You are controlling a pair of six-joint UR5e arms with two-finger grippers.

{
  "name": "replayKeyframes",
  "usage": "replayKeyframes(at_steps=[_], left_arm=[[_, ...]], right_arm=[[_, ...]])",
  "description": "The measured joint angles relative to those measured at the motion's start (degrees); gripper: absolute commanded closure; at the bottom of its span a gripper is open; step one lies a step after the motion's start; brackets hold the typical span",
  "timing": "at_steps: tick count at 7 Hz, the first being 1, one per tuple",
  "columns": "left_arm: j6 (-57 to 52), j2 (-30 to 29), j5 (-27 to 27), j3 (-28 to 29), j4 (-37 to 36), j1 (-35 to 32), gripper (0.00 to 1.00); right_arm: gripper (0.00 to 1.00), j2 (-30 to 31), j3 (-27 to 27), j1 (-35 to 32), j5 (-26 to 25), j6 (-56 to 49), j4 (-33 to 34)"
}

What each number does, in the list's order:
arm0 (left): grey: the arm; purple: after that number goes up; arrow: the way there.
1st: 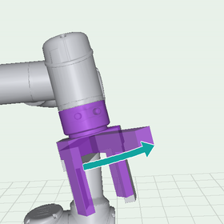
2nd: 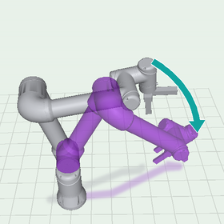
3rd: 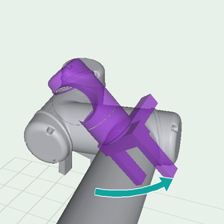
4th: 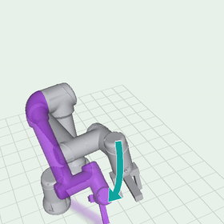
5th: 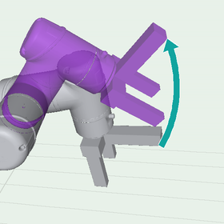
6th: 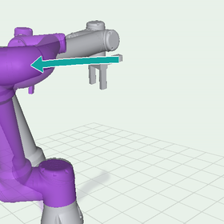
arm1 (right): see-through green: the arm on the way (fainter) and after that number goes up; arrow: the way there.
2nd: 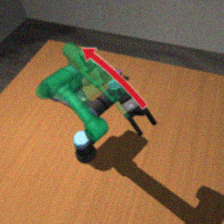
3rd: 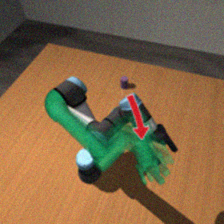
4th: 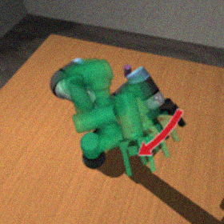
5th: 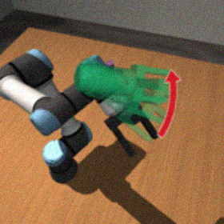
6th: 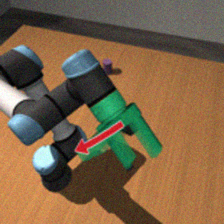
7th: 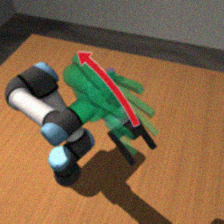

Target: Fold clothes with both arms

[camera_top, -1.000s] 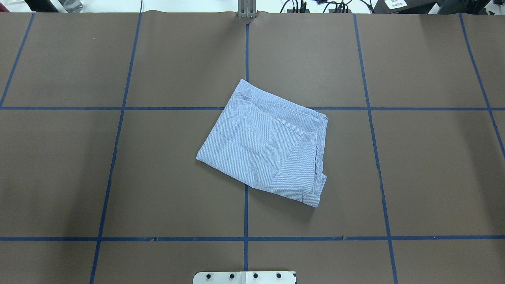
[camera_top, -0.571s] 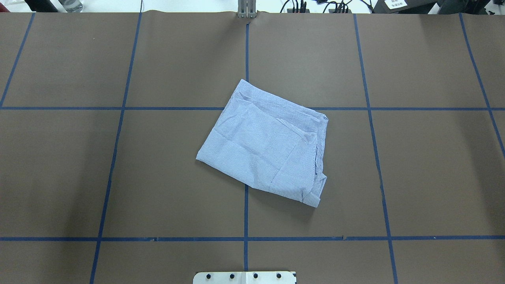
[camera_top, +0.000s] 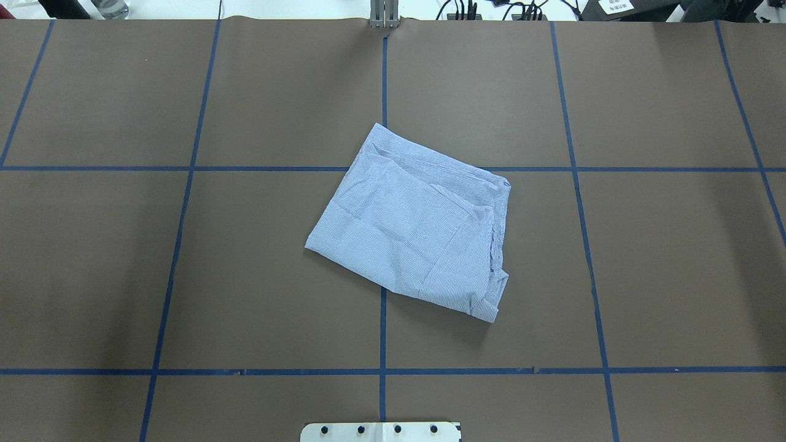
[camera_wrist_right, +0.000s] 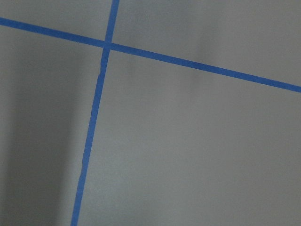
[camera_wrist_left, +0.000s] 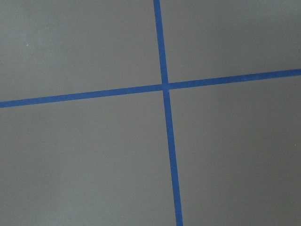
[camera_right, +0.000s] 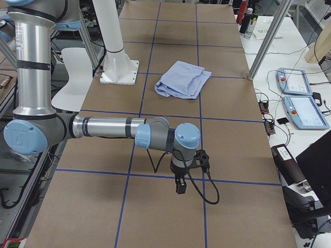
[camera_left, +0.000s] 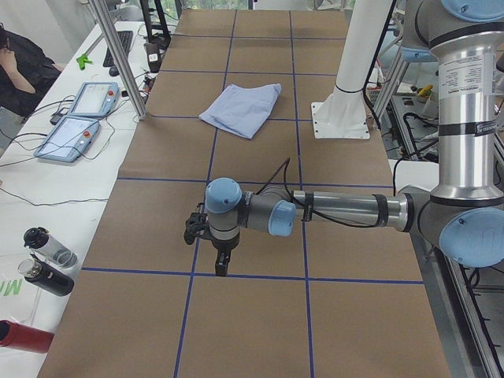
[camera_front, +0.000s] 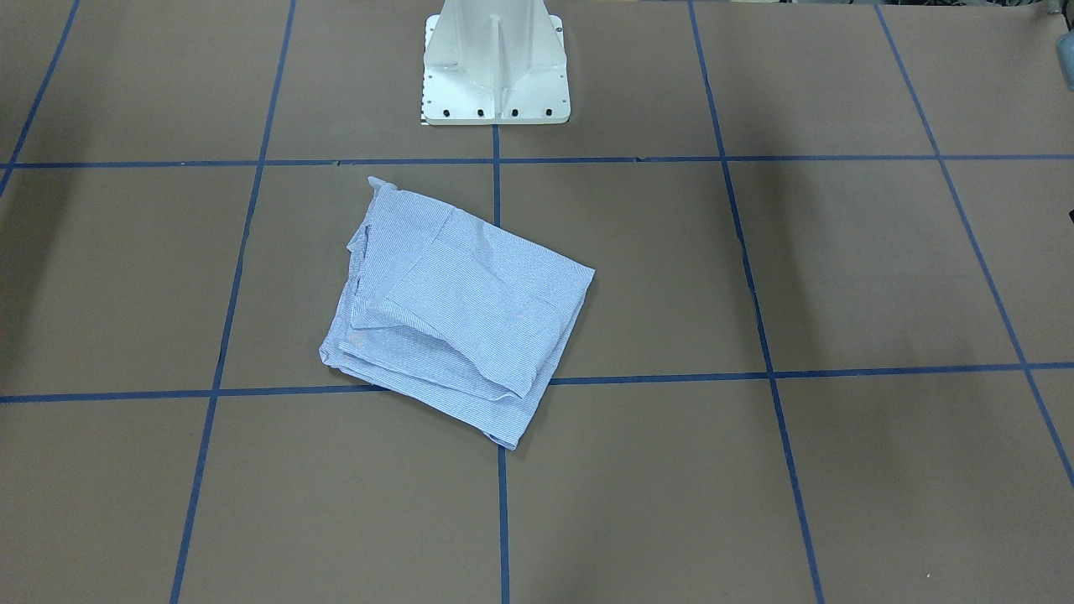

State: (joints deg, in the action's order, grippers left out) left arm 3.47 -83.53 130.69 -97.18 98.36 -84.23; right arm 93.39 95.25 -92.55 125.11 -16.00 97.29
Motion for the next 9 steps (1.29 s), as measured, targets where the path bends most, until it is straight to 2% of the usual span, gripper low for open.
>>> replayKeyframes(at_steps=[2,5,9], left_arm=[[-3.8,0.4,0.0,1.0,-0.7,0.0,0.01],[-4.6,0.6,0.2,1.4,-1.0,-0.1,0.01],[-4.6,0.4,0.3,3.2,-0.5,-0.1,0.01]], right_arm=[[0.0,-0.3,-0.1,0.0,0.6,1.9,0.4],[0.0,0.2,-0.1,0.2,6.9,11.0,-0.1],[0.0,0.3,-0.1,2.5,7.4,13.3,-0.6]])
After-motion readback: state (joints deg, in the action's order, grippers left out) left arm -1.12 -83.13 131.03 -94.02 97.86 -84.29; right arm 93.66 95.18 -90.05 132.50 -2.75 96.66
